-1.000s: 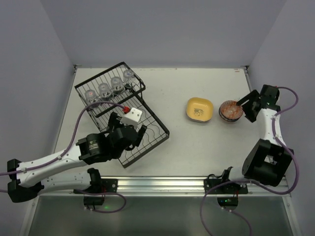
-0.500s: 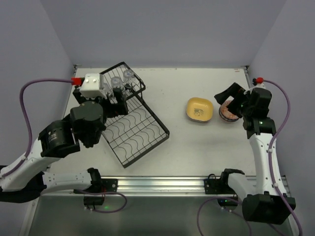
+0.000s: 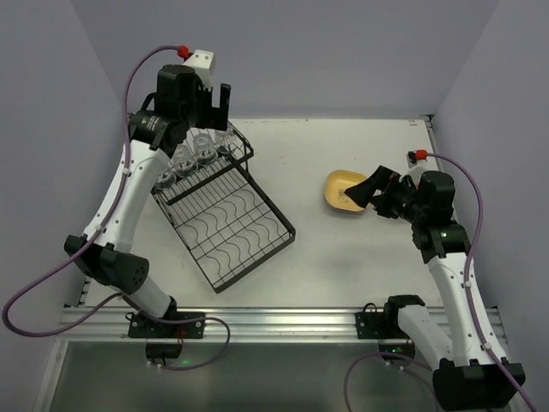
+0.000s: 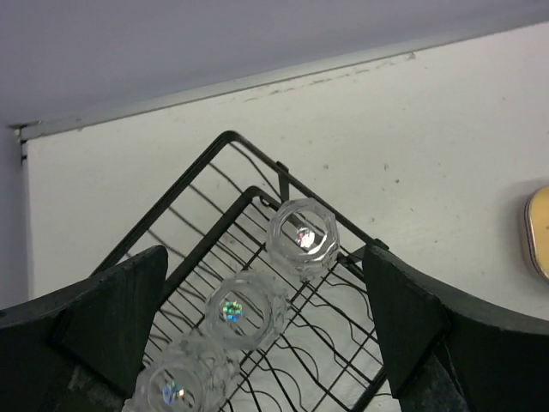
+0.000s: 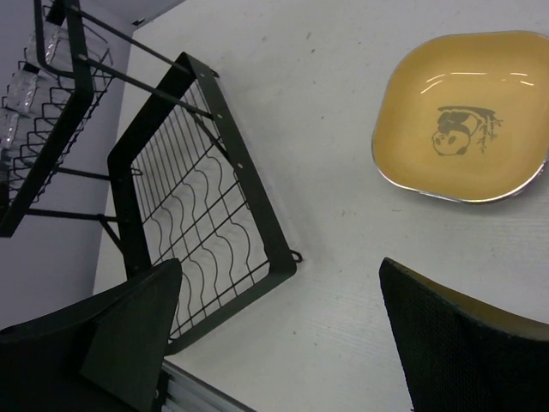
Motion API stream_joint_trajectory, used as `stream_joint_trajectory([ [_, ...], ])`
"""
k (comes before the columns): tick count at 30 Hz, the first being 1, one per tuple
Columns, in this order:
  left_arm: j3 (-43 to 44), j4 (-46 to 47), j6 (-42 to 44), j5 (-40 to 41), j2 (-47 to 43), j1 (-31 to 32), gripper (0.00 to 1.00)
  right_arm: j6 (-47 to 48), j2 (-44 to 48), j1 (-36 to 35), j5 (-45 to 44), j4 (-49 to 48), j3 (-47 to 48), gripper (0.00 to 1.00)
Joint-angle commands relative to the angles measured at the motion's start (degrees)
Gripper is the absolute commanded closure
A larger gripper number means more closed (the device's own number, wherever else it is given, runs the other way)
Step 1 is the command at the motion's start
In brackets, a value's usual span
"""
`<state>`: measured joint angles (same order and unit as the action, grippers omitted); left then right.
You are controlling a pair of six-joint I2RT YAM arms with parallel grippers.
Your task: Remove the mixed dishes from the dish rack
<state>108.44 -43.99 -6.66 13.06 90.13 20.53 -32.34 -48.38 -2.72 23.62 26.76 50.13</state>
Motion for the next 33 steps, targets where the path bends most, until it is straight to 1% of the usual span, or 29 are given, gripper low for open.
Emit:
stream_joint_trajectory([
  [1, 5.3, 3.3, 11.6, -23.8, 2.3, -4.3, 0.0, 0.3, -0.5, -0.2, 5.4, -2.5, -1.2, 0.01],
  [3, 4.8, 4.2, 16.0, -24.9, 3.4, -4.6, 0.0, 1.3, -0.5, -0.2, 6.3, -2.4, -2.0, 0.01],
  [5, 4.7, 4.3, 18.0, -26.1, 4.1, -5.0, 0.0, 1.7, -0.1, -0.2, 6.9, -2.6, -2.6, 0.01],
  [7, 5.2, 3.5, 20.4, -29.5, 5.2, -5.9, 0.0, 2.1, 0.1, -0.2, 7.5, -2.7, -2.8, 0.01],
  [8, 6.7, 1.4, 21.4, -30.0, 7.4, -6.6, 0.0, 2.1, 0.2, -0.2, 8.2, -2.8, -2.7, 0.01],
  [10, 7.3, -1.2, 21.9, -31.0, 9.4, -7.3, 0.0, 2.3, 0.3, -0.1, 9.0, -2.9, -2.2, 0.01],
  [14, 4.9, -0.8, 22.7, -34.0, 10.3, -7.9, 0.0, 3.6, 0.5, -0.2, 9.2, -1.2, -0.9, 0.01],
  [16, 4.0, -0.8, 22.8, -32.2, 11.5, -7.9, 0.0, 3.7, 0.6, -0.2, 9.3, -0.8, -0.5, 0.01],
  [20, 3.8, -1.5, 22.9, -32.2, 13.7, -8.2, 0.0, 3.3, 1.4, -0.2, 10.2, -1.4, -0.7, 0.01],
  [21, 3.8, -1.5, 22.7, -32.6, 14.0, -8.2, 0.02, 3.2, 1.5, -0.2, 10.5, -1.4, -0.7, 0.01],
  [25, 4.3, -1.8, 22.7, -32.8, 16.0, -8.3, 0.12, 3.2, 1.8, -0.2, 11.1, -1.6, -0.6, 0.01],
  [26, 4.6, -1.9, 22.7, -32.6, 16.1, -8.3, 0.2, 3.3, 1.9, -0.2, 11.0, -1.6, -0.6, 0.01],
  [27, 4.7, -2.2, 22.7, -32.4, 16.3, -8.4, 0.23, 3.4, 1.9, -0.2, 11.0, -1.5, -0.6, 0.01],
  [31, 4.3, -2.3, 22.8, -31.9, 16.3, -8.4, 0.26, 3.6, 1.8, -0.1, 11.1, -1.5, -0.4, 0.01],
  [33, 3.9, -1.9, 22.9, -31.4, 16.4, -8.4, 0.32, 3.5, 1.6, -0.2, 11.3, -1.7, -0.4, 0.01],
])
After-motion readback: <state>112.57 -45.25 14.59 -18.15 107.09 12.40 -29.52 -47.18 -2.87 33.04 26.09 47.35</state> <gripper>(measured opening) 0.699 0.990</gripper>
